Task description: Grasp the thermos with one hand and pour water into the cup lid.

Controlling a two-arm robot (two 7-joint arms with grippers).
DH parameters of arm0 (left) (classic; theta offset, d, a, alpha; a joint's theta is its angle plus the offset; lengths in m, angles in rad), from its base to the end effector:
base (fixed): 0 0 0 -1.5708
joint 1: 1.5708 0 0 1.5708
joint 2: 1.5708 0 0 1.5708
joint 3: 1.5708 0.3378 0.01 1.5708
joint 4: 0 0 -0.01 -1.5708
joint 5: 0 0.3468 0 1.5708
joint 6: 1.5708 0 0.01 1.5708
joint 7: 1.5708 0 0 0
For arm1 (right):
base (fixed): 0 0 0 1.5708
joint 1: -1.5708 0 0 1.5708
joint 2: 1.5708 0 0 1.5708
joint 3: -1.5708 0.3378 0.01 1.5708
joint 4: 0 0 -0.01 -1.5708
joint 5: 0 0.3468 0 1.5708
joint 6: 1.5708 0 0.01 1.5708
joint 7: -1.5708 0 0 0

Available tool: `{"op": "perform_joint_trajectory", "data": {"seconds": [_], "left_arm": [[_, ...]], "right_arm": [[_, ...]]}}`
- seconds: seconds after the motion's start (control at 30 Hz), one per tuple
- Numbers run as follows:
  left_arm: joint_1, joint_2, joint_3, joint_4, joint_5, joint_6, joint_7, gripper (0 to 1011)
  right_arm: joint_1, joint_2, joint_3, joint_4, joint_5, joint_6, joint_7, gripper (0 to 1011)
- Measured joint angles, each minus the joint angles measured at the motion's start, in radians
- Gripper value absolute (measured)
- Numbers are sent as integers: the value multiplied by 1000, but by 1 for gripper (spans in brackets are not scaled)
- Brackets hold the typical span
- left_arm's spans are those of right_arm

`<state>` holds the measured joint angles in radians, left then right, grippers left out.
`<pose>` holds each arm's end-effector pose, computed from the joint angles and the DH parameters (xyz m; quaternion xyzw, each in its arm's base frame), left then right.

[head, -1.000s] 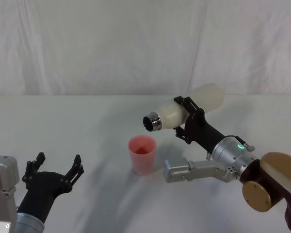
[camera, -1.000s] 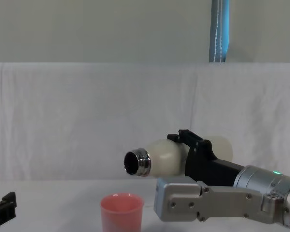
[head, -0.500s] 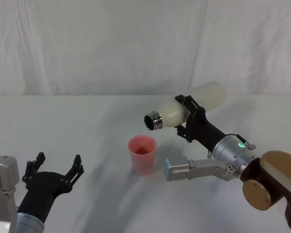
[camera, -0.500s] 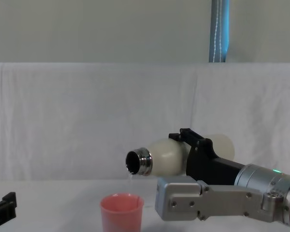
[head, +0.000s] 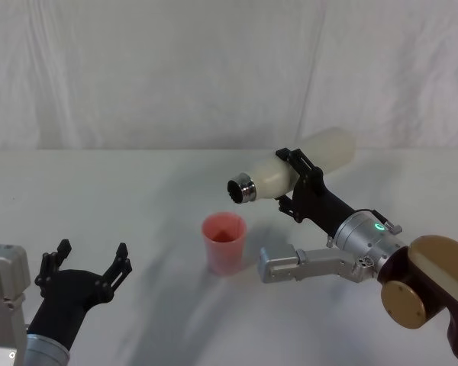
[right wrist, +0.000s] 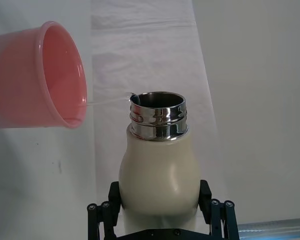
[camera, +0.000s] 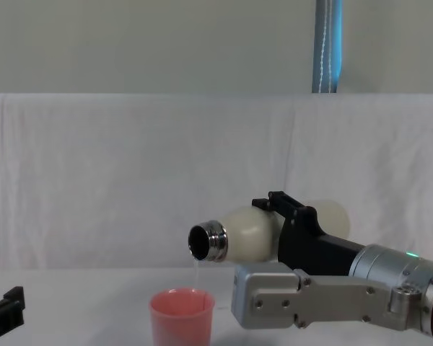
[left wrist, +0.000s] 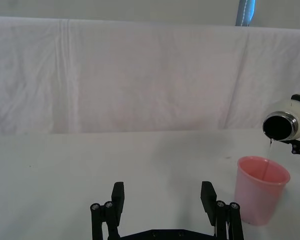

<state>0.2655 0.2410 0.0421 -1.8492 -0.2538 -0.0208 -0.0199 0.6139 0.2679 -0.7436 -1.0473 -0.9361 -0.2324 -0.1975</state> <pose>0.2786 0.0450 -0.3302 -0.0174 0.0064 0.6616 0.7496 0.5117 0.0680 -0.3264 -0.2756 -0.6201 -0.3363 0.6530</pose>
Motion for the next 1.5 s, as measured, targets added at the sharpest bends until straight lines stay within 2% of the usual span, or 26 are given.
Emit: {"op": "perform_joint_trajectory", "data": {"seconds": [1.5], "left_arm": [[0,0,0,0,0,0,0,1001]], "right_arm": [[10,2,-10,13,-11,0,-10,951]]}}
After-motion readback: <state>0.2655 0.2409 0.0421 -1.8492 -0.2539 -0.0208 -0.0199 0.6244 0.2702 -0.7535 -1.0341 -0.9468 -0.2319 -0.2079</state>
